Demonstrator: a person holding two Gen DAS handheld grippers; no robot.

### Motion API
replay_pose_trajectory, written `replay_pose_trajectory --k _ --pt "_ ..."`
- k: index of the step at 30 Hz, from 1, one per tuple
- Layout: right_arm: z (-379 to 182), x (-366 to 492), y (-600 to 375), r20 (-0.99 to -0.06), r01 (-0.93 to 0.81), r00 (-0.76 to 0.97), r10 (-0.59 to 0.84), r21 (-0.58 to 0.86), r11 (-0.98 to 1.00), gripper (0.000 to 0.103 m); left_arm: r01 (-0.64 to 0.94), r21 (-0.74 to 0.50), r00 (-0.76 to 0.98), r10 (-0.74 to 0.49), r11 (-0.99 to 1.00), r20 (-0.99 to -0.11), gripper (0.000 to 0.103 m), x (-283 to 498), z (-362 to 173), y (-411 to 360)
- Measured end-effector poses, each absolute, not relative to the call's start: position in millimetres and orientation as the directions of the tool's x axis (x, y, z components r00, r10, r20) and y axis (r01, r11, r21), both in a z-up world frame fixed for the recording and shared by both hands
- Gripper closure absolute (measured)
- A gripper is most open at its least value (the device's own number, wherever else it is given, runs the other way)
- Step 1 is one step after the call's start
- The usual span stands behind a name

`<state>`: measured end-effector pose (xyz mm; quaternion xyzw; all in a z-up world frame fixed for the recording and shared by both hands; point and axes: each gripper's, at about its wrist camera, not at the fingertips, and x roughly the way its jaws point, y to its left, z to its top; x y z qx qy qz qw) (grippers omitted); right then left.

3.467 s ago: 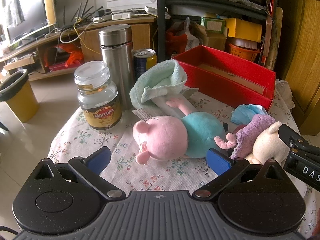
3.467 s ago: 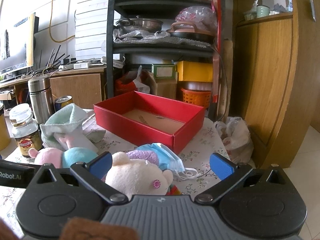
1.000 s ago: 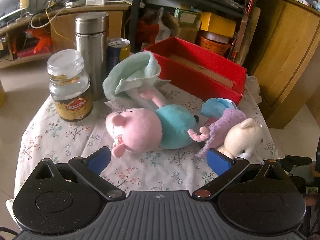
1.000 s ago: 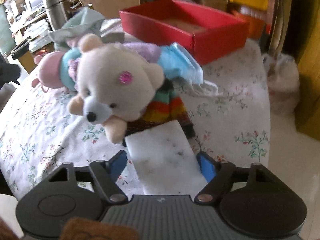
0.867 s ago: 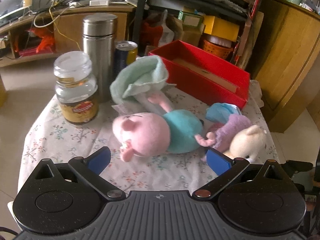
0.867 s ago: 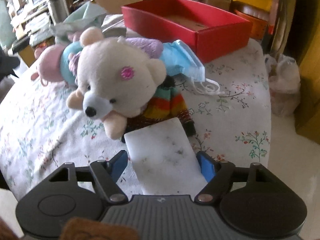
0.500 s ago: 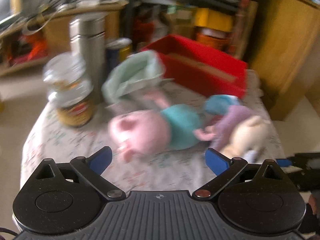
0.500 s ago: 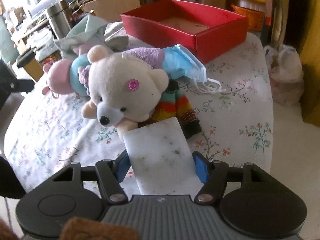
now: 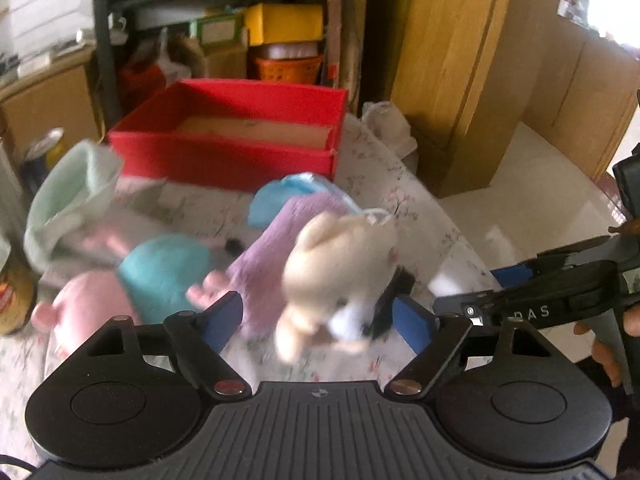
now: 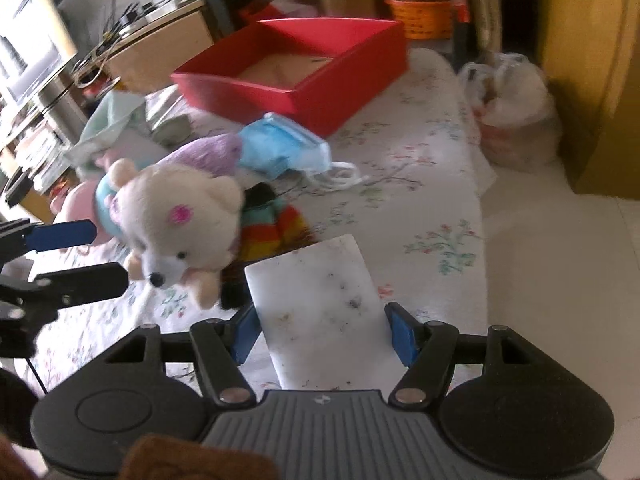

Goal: Organize soft objects
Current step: 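Grasp the cream teddy bear with the left tool while the right tool holds the sponge, then carry the teddy bear with the left tool while the right tool carries the sponge to the red box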

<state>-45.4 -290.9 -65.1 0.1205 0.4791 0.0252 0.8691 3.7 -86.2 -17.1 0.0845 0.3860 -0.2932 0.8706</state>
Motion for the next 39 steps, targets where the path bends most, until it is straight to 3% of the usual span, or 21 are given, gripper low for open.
replay_pose_trajectory --k 3,7,12,16,33,39 --pt "-64.0 -47.0 -299.0 -0.824 0.100 0.546 0.149 0.241 0.965 0.064 0.565 -0.083 0.533 -0.440 0.821 -0.723 0.023 10.1 -23.7 -98.8" --pt "-62.6 -46.2 -301.7 -0.822 0.108 0.552 0.137 0.234 0.966 0.064 0.547 -0.060 0.543 -0.408 0.835 -0.734 0.037 17.1 -38.0 -114.8" --pt "-60.3 -47.7 -305.9 -0.822 0.126 0.556 0.126 0.233 0.964 0.064 0.551 -0.009 0.581 -0.391 0.834 -0.714 0.047 9.2 -39.7 -118.9" --pt "-57.8 -46.3 -304.9 -0.817 0.123 0.562 0.127 0.235 0.964 0.064 0.545 -0.057 0.557 -0.412 0.837 -0.721 0.053 11.7 -39.3 -111.5" --pt "-9.4 -36.7 -275.2 -0.728 0.058 0.668 0.156 0.259 0.964 0.064 0.390 -0.179 0.619 -0.401 0.903 -0.676 0.054 2.0 22.4 -55.2" --pt "33.8 -18.1 -257.9 -0.665 0.038 0.734 0.138 0.243 0.969 0.064 0.365 -0.197 0.691 -0.407 0.910 -0.598 0.054 23.7 61.6 -44.8"
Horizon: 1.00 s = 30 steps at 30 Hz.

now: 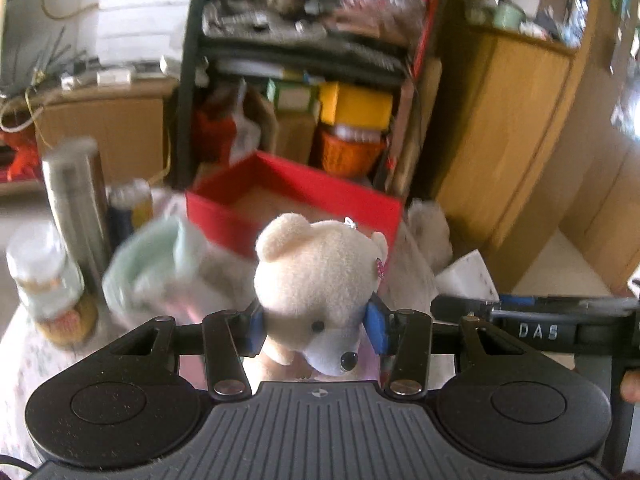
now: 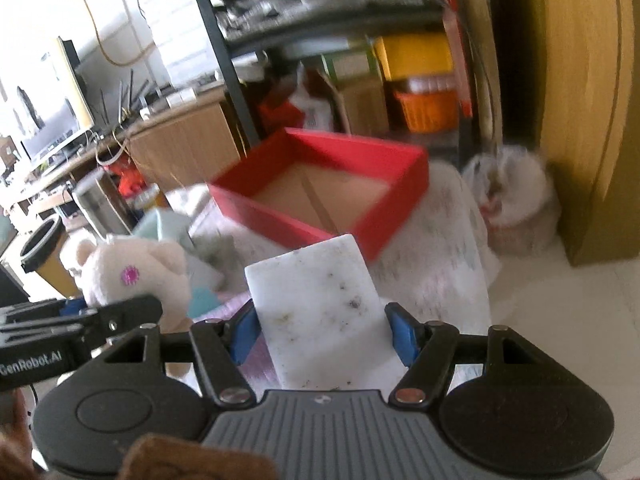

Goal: Organize soft objects
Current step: 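Carry the teddy bear with the left tool while the right tool carries the sponge to the red box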

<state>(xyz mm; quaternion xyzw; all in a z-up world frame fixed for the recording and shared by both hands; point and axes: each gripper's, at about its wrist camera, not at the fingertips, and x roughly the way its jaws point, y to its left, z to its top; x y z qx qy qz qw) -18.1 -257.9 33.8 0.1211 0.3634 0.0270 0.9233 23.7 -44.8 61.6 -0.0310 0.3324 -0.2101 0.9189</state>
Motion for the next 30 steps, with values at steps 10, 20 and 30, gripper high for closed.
replay_pose_trajectory --k 10,20,30 --pt "65.3 57.9 -253.0 -0.601 0.047 0.787 0.141 0.286 0.957 0.065 0.315 -0.238 0.729 -0.394 0.919 -0.559 0.054 96.0 77.1 -53.9" --pt "91.0 105.7 -259.3 -0.567 0.060 0.817 0.104 0.263 0.963 0.065 0.312 -0.210 0.760 -0.376 0.927 -0.531 0.054 141.0 89.1 -71.2" --pt "77.0 149.9 -264.9 -0.632 0.100 0.774 0.043 0.189 0.977 0.065 0.303 -0.181 0.748 -0.351 0.936 -0.563 0.054 189.5 76.9 -93.0"
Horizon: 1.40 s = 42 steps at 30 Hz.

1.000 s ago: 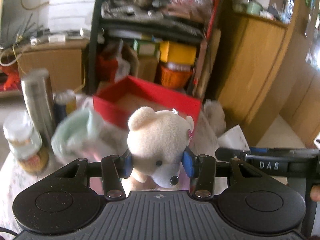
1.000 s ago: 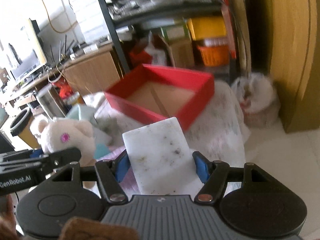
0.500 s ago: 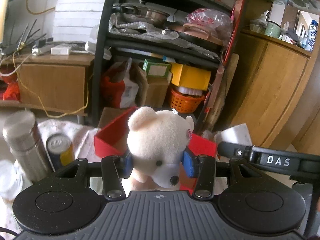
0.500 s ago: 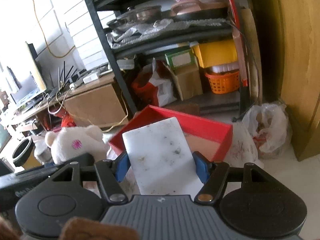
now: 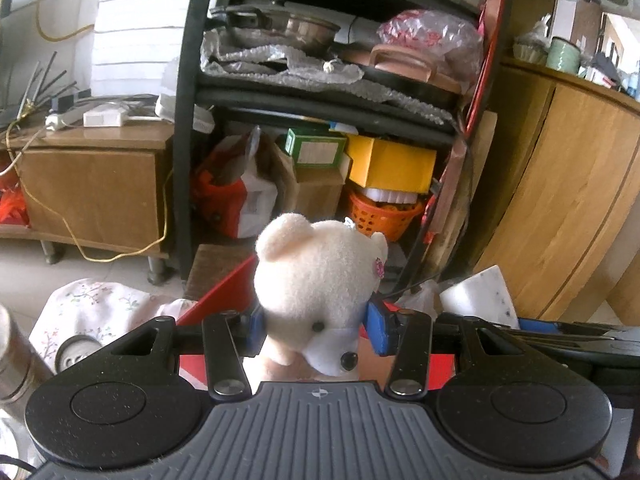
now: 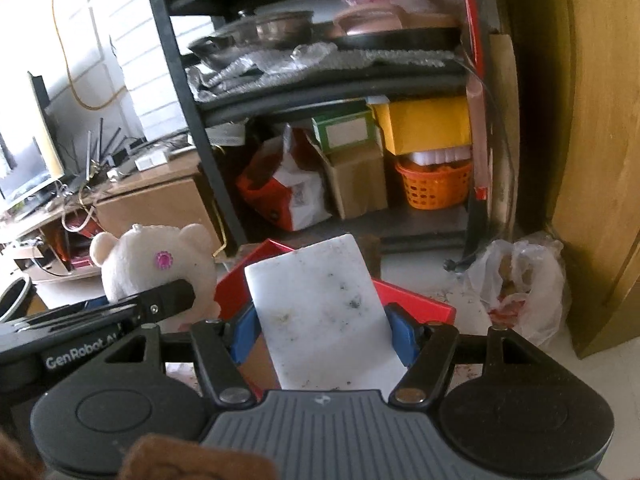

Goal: Organize soft objects
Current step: 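Carry the teddy bear with the left tool while the right tool carries the sponge to the red box, then open the left tool to drop the bear while the right tool releases the sponge into the box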

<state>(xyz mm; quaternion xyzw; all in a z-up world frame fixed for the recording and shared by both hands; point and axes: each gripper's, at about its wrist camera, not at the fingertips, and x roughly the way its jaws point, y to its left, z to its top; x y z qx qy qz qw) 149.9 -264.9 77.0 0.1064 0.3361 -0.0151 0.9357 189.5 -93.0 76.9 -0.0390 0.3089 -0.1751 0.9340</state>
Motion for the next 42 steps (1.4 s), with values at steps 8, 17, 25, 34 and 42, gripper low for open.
replay_pose_trajectory --k 8,17,25,34,42 --pt "53.7 183.9 -263.4 -0.679 0.089 0.734 0.023 0.130 0.988 0.065 0.291 -0.149 0.731 -0.320 0.945 -0.603 0.054 222.9 59.4 -98.8" --pt "11.2 216.1 -270.8 -0.743 0.103 0.668 0.026 0.128 0.986 0.065 0.297 -0.077 0.673 -0.265 0.952 -0.690 0.054 256.9 19.2 -114.7" --pt "-12.6 228.4 -267.8 -0.786 0.106 0.616 0.045 0.139 0.985 0.062 0.305 -0.006 0.627 -0.205 0.952 -0.751 0.041 277.9 -0.2 -119.5" --pt "-20.5 229.9 -265.4 -0.803 0.108 0.595 0.032 0.119 0.987 0.059 0.293 0.124 0.566 -0.068 0.948 -0.822 0.035 291.1 -22.6 -112.8" --pt "-32.6 227.3 -267.4 -0.825 0.090 0.563 0.049 0.121 0.989 0.059 0.409 0.189 0.461 -0.023 0.893 -0.887 0.030 279.5 -40.6 -125.2"
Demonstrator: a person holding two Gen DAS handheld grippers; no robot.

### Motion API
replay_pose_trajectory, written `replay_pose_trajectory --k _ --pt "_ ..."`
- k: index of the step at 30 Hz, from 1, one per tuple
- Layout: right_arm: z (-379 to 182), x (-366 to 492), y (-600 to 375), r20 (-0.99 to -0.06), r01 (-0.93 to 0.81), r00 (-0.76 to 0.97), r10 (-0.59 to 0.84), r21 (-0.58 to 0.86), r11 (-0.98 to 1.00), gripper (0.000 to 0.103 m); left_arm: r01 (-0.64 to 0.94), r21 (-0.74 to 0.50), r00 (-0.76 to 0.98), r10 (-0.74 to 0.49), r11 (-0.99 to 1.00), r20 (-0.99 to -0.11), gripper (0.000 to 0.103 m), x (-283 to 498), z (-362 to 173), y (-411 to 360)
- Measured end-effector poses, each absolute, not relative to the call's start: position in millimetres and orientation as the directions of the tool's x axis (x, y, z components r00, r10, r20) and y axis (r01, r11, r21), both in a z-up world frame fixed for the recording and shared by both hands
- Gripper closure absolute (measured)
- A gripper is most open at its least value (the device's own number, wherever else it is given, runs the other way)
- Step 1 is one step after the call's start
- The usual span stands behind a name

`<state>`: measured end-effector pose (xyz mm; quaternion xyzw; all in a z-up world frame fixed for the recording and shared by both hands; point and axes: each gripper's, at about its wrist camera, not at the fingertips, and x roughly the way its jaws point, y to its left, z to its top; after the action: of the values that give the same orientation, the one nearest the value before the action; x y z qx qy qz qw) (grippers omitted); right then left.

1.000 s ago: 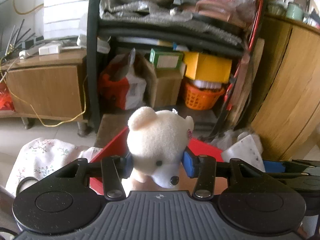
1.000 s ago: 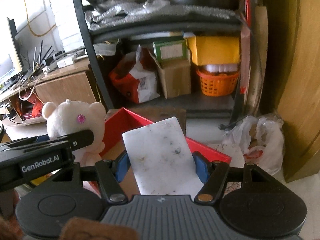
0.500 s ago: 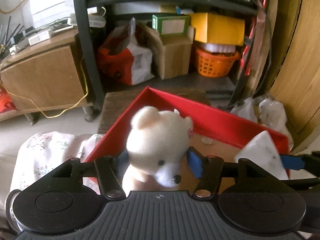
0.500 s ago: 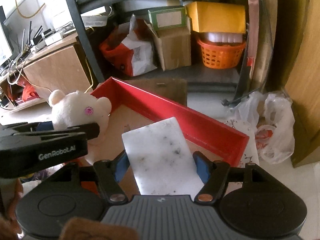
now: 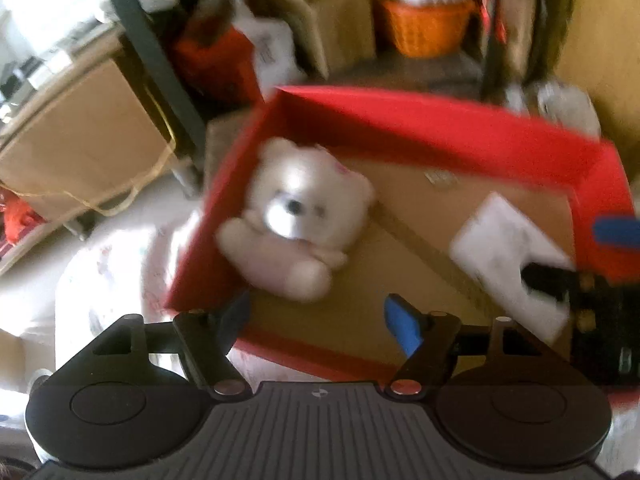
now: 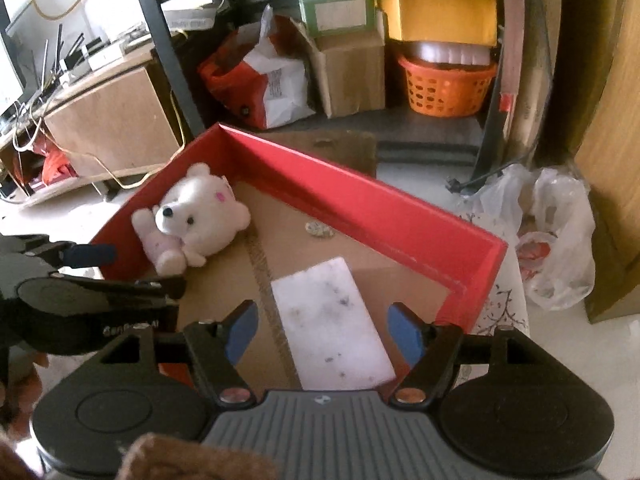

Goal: Organize soft objects
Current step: 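Open the left tool to drop the bear while the right tool releases the sponge into the box, then move the left tool to the pink pig plush while the right tool approaches the purple knit mitten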

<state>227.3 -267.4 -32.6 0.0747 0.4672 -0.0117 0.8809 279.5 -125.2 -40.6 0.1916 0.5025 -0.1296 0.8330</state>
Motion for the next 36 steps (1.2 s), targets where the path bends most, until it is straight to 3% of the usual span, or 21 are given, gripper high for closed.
replay_pose_trajectory --k 6,18,27,31,36 --pt "-27.5 222.5 -270.9 -0.816 0.084 0.576 0.044 0.112 0.990 0.059 0.386 0.039 0.322 -0.094 0.922 -0.942 0.033 252.1 -40.7 -105.8" --pt "28.5 168.9 -248.3 -0.765 0.044 0.643 0.046 0.097 0.994 0.057 0.311 -0.170 0.451 -0.303 0.935 -0.839 0.026 189.0 27.5 -69.8" --pt "41.9 96.2 -243.2 -0.757 0.070 0.651 0.058 0.136 0.988 0.049 0.294 -0.237 0.513 -0.362 0.926 -0.778 0.023 127.1 42.7 -32.1" --pt "29.9 72.2 -238.8 -0.783 0.065 0.620 0.048 0.112 0.992 0.048 0.300 -0.155 0.506 -0.295 0.941 -0.810 0.023 106.8 33.3 -18.8" --pt "21.4 53.4 -237.2 -0.802 0.058 0.595 0.050 0.105 0.993 0.048 0.298 -0.162 0.503 -0.299 0.941 -0.811 0.023 92.8 33.0 2.7"
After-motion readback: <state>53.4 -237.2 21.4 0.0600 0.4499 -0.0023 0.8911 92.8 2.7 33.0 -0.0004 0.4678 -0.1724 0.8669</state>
